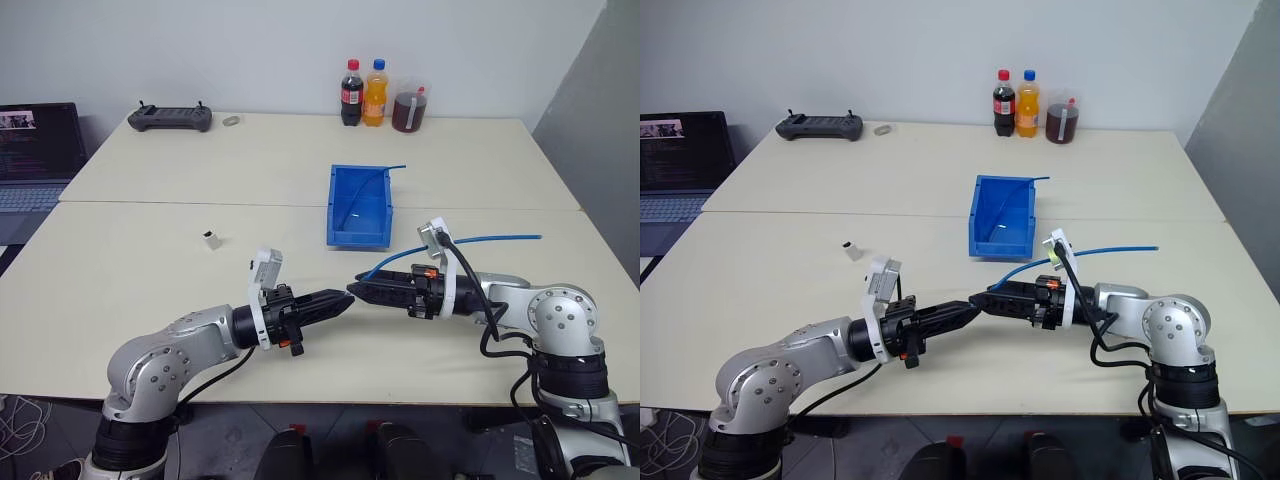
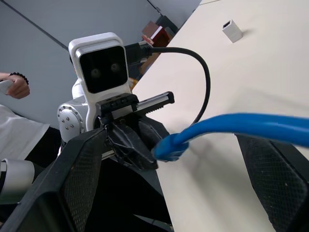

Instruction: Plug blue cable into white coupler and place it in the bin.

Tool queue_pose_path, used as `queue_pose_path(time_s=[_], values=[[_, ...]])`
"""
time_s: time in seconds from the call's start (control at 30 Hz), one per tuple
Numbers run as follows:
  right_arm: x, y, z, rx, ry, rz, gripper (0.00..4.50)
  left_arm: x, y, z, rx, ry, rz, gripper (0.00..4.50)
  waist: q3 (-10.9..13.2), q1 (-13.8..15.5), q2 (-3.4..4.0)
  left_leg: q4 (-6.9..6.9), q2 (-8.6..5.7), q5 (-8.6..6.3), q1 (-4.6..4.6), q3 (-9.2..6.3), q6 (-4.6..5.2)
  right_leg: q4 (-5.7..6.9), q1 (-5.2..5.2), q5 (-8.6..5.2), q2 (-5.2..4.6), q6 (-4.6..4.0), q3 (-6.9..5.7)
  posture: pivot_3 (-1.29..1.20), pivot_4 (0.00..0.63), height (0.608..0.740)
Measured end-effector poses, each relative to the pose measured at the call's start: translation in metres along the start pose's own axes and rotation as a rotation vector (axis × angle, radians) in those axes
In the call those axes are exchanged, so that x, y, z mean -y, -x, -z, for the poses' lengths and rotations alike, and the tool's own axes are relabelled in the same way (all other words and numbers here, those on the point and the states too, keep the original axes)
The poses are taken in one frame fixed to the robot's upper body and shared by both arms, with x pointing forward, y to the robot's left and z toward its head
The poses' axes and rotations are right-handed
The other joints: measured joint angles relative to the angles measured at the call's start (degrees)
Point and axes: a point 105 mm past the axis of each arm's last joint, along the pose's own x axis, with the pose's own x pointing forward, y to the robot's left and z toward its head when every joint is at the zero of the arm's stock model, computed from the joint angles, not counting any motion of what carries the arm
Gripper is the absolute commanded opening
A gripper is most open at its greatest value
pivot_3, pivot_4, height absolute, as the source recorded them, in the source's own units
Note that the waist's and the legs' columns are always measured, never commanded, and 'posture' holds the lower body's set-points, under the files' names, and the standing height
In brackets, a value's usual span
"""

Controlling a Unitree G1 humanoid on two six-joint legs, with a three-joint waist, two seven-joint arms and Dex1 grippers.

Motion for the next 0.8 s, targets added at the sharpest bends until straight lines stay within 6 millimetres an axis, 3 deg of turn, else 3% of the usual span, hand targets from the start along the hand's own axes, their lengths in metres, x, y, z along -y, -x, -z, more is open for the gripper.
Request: queue_pose_path(time_s=[0.13,0.57,0.8], values=[[0.0007,0.0001,-0.0001,0.001,-0.004,0.0,3.37,-0.001,-0.001,-0.0007,0.002,-0.008,-0.002,0.18,0.0,0.0,0.0,0.0,0.01,0.0,0.0,-0.01,0.0,0.0,0.0,0.0,0.0,0.0,0.0,0.0,0.15,0.74],[-0.0009,0.0019,0.0014,-0.015,-0.011,-0.017,0.3,-0.0001,-0.0044,0.0021,-0.005,-0.007,0.009,0.18,0.0,0.0,0.0,-0.01,0.0,0.0,0.0,0.0,0.0,-0.01,0.0,0.0,0.0,0.01,0.01,0.0,0.15,0.74],[-0.0005,0.0038,0.002,-0.028,-0.027,-0.02,0.17,0.0003,-0.0059,0.0038,-0.012,-0.007,0.012,0.18,0.0,0.0,0.0,-0.02,0.01,0.0,0.0,0.0,0.0,-0.02,0.0,-0.01,0.0,0.01,0.01,0.0,0.15,0.74]])
